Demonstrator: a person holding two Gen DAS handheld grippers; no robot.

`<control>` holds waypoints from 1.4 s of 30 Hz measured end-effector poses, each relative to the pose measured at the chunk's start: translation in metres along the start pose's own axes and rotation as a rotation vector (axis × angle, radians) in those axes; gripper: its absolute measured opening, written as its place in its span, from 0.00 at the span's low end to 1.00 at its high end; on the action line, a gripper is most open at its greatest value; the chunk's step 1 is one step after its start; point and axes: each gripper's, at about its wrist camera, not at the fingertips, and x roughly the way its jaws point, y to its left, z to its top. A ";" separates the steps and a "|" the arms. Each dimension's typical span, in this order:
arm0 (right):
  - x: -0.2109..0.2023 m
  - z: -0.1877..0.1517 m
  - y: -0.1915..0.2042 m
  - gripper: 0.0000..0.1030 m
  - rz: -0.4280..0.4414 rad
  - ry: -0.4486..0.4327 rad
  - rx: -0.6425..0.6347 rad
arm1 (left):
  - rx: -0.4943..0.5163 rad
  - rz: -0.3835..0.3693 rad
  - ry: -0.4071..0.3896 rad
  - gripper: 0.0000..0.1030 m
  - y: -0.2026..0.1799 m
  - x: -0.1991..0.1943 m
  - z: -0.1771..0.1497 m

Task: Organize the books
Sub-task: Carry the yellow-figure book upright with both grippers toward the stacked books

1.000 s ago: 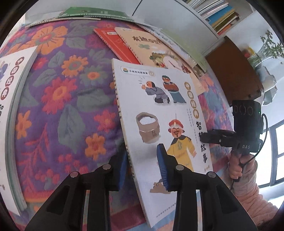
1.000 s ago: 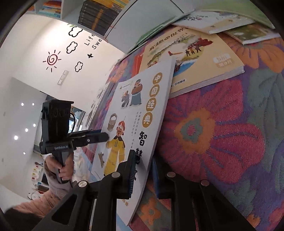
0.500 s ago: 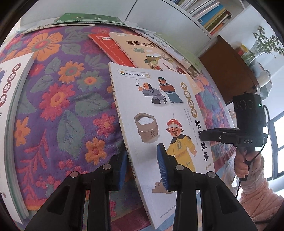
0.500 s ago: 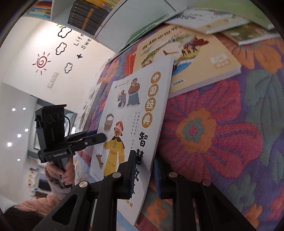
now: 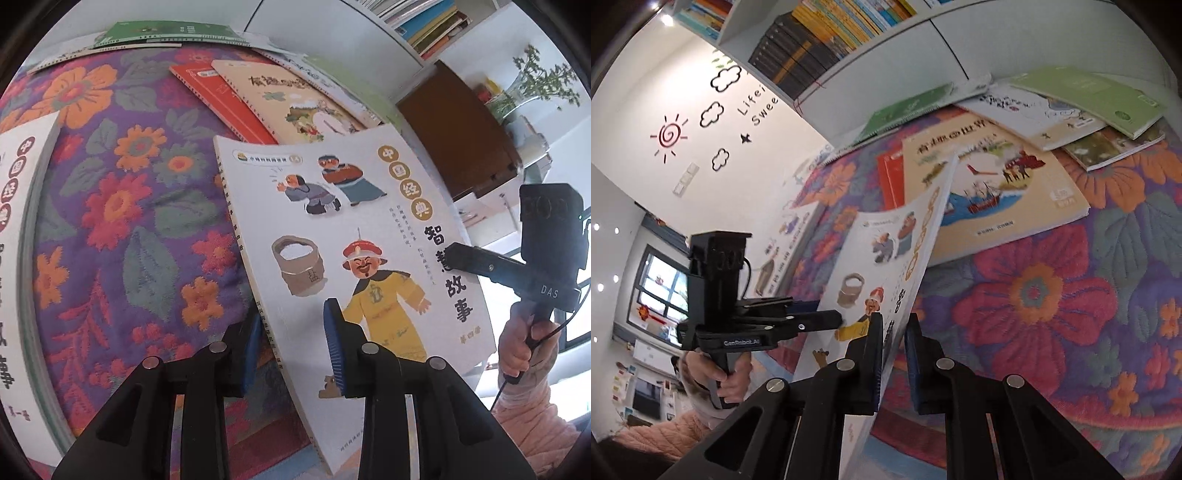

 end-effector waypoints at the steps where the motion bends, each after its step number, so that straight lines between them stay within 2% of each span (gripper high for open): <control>1: -0.002 0.000 0.002 0.12 0.002 -0.009 0.009 | 0.002 -0.010 -0.007 0.28 0.000 -0.004 0.000; 11: -0.006 0.006 0.040 0.12 0.007 -0.062 -0.038 | 0.013 -0.018 -0.125 0.28 0.004 -0.056 0.006; 22: 0.023 0.021 0.088 0.12 0.054 -0.059 -0.128 | -0.034 0.004 -0.231 0.29 0.038 -0.105 0.007; 34: 0.081 0.042 0.138 0.12 0.111 -0.022 -0.196 | -0.147 -0.019 -0.336 0.30 0.107 -0.151 -0.003; 42: 0.133 0.055 0.167 0.12 0.151 0.017 -0.208 | -0.220 0.005 -0.387 0.30 0.159 -0.175 -0.009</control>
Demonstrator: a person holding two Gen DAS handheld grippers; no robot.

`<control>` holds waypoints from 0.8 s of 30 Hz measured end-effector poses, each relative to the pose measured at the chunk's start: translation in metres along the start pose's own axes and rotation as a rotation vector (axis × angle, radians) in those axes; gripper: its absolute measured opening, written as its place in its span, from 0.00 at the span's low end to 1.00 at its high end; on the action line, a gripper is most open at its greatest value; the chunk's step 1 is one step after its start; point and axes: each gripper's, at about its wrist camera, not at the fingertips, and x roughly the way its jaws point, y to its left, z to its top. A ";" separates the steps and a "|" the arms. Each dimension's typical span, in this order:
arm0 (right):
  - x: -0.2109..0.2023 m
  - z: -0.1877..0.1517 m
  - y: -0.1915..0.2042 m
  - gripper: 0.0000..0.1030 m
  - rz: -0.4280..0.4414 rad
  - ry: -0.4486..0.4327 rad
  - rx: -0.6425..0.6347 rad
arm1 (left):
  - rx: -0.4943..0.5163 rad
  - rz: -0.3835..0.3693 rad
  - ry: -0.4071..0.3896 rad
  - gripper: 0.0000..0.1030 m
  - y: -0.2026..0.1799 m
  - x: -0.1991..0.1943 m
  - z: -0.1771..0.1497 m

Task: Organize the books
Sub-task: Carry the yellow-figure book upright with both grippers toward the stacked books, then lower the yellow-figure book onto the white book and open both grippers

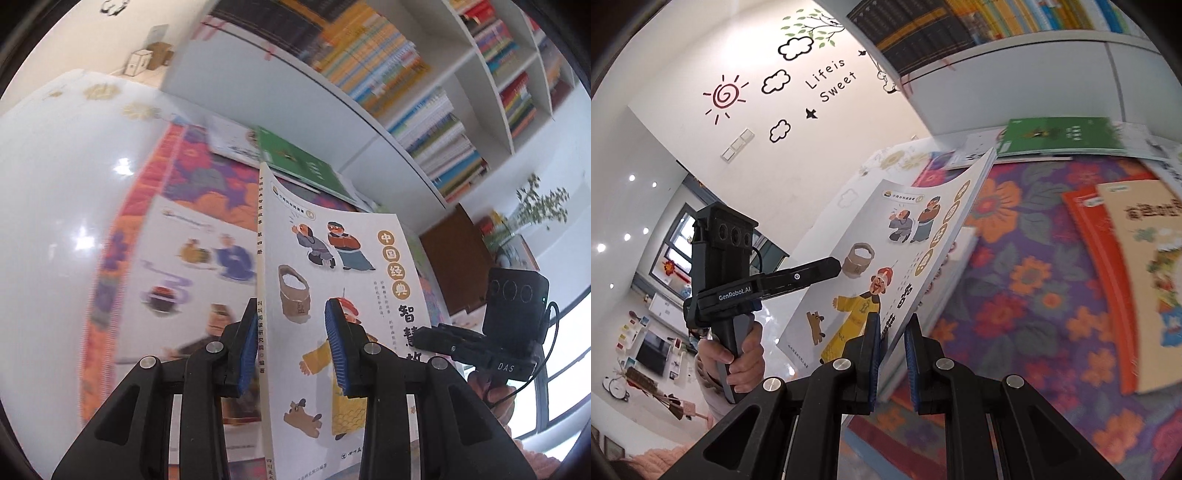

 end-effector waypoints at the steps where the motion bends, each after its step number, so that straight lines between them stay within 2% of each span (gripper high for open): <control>1: 0.008 0.002 0.001 0.12 0.005 0.004 0.001 | -0.006 0.004 -0.001 0.30 0.006 -0.001 0.001; 11: 0.073 0.006 0.001 0.12 0.044 0.050 0.054 | -0.071 0.069 0.031 0.30 0.059 0.004 0.006; 17: 0.087 0.005 -0.005 0.12 0.032 0.065 0.088 | -0.072 0.079 0.061 0.31 0.068 0.015 0.004; 24: 0.096 0.000 -0.009 0.12 -0.003 0.102 0.110 | -0.053 0.103 0.046 0.32 0.067 0.010 0.004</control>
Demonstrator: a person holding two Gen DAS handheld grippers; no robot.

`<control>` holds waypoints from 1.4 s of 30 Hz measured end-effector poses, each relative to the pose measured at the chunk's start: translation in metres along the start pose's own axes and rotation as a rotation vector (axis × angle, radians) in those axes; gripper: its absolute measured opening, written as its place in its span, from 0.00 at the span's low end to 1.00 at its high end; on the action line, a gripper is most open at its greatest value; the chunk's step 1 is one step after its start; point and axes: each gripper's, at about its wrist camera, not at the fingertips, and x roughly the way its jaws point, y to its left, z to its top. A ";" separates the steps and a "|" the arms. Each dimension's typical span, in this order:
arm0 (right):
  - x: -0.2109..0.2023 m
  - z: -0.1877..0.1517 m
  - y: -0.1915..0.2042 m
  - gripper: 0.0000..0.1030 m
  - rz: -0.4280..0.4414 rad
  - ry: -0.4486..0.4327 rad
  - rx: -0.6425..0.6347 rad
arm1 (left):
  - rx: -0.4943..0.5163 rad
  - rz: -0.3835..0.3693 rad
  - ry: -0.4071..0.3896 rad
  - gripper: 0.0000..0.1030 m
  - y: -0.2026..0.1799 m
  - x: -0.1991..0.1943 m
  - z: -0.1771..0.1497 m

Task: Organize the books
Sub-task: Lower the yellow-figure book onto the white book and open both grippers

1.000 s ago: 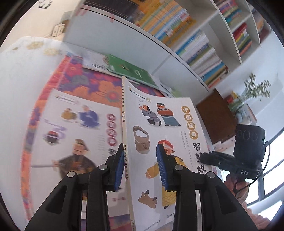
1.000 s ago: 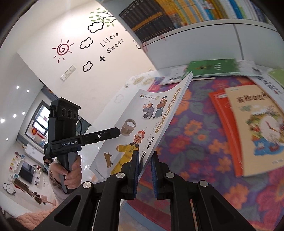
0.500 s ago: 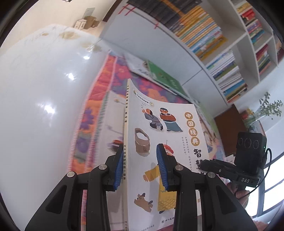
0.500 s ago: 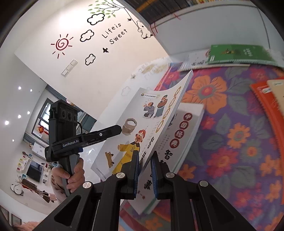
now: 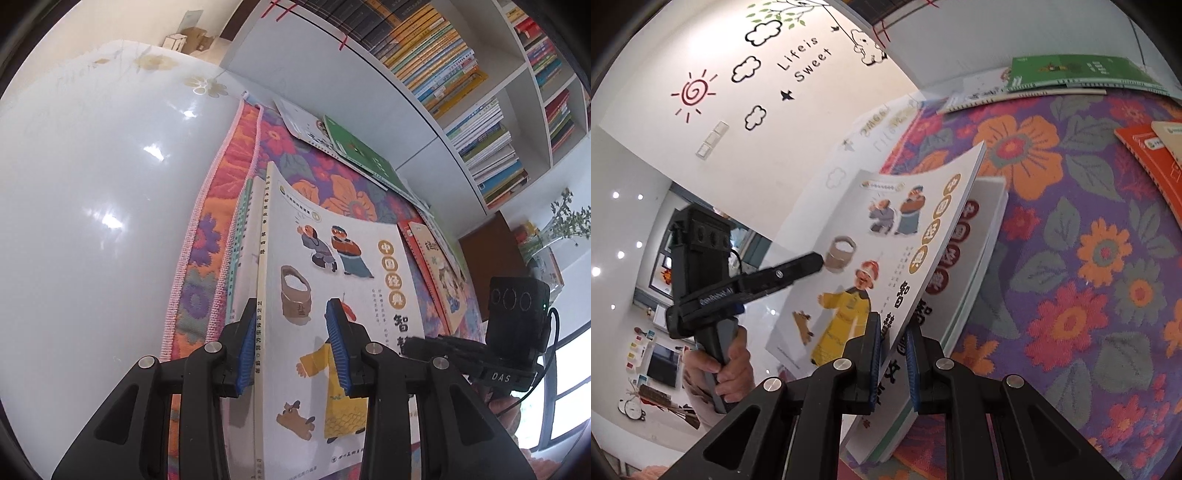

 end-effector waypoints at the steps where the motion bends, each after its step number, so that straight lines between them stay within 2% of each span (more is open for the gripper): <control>1: 0.001 -0.001 0.001 0.12 0.005 0.006 -0.001 | 0.001 0.003 -0.002 0.33 0.000 -0.001 0.000; 9: 0.008 -0.003 -0.006 0.13 -0.016 0.014 -0.006 | 0.025 0.037 -0.007 0.33 -0.003 -0.002 -0.001; 14: 0.008 -0.002 -0.005 0.15 -0.026 0.016 -0.013 | 0.033 0.091 -0.035 0.33 -0.002 -0.010 0.000; 22: 0.009 -0.001 -0.002 0.17 -0.038 0.033 -0.012 | 0.045 0.101 -0.045 0.35 -0.002 -0.012 0.001; 29: 0.008 0.000 -0.006 0.29 0.003 0.049 0.051 | 0.042 0.108 -0.063 0.35 -0.001 -0.016 0.001; 34: -0.007 -0.001 -0.008 0.40 -0.022 0.029 0.063 | 0.061 0.142 -0.068 0.36 -0.006 -0.017 0.001; 40: -0.037 -0.011 -0.018 0.41 -0.027 0.027 0.089 | 0.059 0.166 -0.080 0.35 -0.016 -0.020 -0.001; 42: -0.052 -0.015 -0.021 0.41 -0.042 0.018 0.088 | 0.057 0.152 -0.083 0.35 -0.023 -0.023 -0.003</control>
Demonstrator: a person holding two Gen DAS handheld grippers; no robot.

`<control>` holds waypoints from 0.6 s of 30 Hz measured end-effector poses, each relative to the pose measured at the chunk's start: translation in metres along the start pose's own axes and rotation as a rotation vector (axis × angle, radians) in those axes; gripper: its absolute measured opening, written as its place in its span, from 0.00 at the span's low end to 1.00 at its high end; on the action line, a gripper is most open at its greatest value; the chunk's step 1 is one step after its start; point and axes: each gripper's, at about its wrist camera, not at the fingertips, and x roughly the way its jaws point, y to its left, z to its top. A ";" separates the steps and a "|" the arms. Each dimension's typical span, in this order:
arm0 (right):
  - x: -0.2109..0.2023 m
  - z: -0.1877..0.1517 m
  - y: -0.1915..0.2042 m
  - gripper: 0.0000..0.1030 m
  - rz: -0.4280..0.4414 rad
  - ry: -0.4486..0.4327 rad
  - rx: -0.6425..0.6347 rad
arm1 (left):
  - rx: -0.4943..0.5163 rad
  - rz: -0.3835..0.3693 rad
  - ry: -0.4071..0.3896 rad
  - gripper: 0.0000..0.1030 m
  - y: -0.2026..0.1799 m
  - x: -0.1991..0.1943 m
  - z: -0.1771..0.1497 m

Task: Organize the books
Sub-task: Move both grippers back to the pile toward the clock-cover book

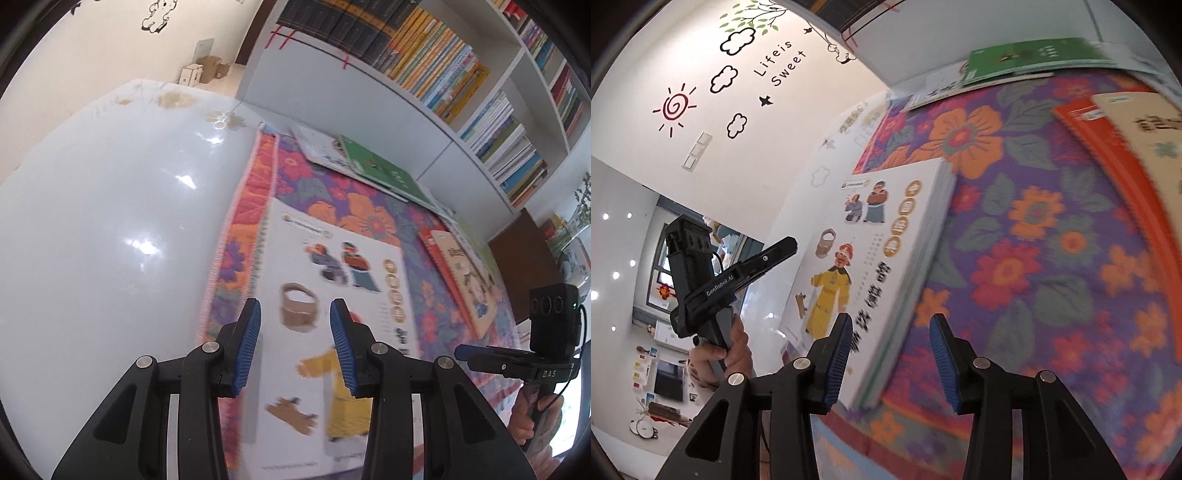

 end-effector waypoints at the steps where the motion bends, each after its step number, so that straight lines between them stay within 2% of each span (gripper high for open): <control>1: -0.009 -0.003 -0.003 0.41 -0.009 -0.010 0.000 | -0.001 -0.008 -0.002 0.35 -0.005 -0.002 -0.001; 12: -0.118 -0.039 -0.039 0.41 -0.054 -0.156 0.022 | 0.085 -0.040 -0.033 0.36 -0.100 -0.033 -0.010; 18: -0.175 -0.057 -0.084 0.41 -0.076 -0.253 0.064 | 0.136 -0.058 -0.033 0.37 -0.151 -0.030 -0.020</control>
